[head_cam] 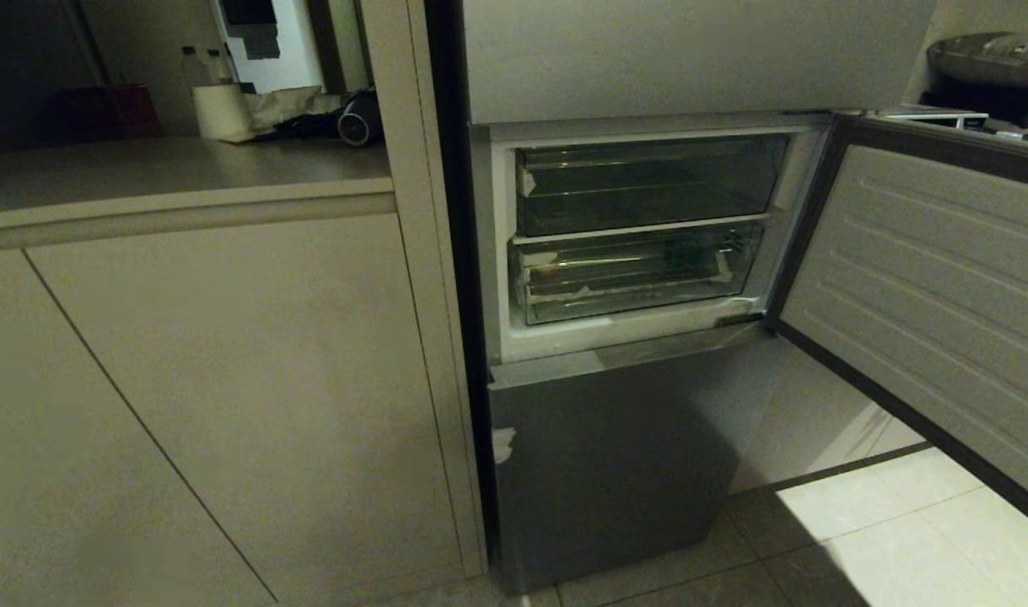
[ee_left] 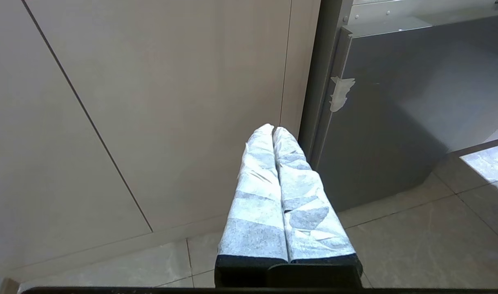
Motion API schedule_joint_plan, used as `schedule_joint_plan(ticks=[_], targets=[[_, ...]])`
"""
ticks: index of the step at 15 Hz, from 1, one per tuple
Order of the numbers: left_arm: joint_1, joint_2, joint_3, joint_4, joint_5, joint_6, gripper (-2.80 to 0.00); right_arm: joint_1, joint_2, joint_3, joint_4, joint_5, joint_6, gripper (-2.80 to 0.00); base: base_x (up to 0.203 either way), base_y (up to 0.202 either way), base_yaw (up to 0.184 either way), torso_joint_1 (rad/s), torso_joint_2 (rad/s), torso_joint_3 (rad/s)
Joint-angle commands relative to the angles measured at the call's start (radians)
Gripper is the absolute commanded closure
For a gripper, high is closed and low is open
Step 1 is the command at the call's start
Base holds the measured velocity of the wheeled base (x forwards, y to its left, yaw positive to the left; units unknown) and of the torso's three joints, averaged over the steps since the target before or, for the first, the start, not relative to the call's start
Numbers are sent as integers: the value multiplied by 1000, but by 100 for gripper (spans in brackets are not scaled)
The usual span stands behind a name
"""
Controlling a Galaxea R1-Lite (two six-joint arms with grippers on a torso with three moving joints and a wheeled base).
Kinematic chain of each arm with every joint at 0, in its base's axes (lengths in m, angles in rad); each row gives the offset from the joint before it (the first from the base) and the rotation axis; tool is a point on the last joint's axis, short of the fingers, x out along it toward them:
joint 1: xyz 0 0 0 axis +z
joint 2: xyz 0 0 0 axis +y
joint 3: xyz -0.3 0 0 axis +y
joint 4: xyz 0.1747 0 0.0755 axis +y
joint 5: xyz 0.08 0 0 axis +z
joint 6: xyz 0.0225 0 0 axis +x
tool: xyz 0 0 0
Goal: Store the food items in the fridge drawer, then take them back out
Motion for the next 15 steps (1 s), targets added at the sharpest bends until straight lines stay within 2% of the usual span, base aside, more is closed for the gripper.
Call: schedule_joint_plan(ticks=[1, 4, 6, 9, 13, 15], targets=[[0, 1, 0, 0, 0, 0, 0, -274, 166, -40, -43, 84, 51, 0, 0, 0, 0, 0, 0, 0], [0, 1, 0, 0, 0, 0, 0, -483, 314, -62, -178, 153, 100, 0, 0, 0, 0, 0, 0, 0], [0, 1, 0, 0, 0, 0, 0, -544, 374, -61, -272, 164, 123, 0, 0, 0, 0, 0, 0, 0], [0, 1, 0, 0, 0, 0, 0, -546, 468, -73, -293, 172, 124, 0, 0, 0, 0, 0, 0, 0], [0, 1, 0, 0, 0, 0, 0, -538, 640, -111, -386, 230, 120, 0, 0, 0, 0, 0, 0, 0], [0, 1, 0, 0, 0, 0, 0, -499, 731, -162, -400, 237, 123, 0, 0, 0, 0, 0, 0, 0]])
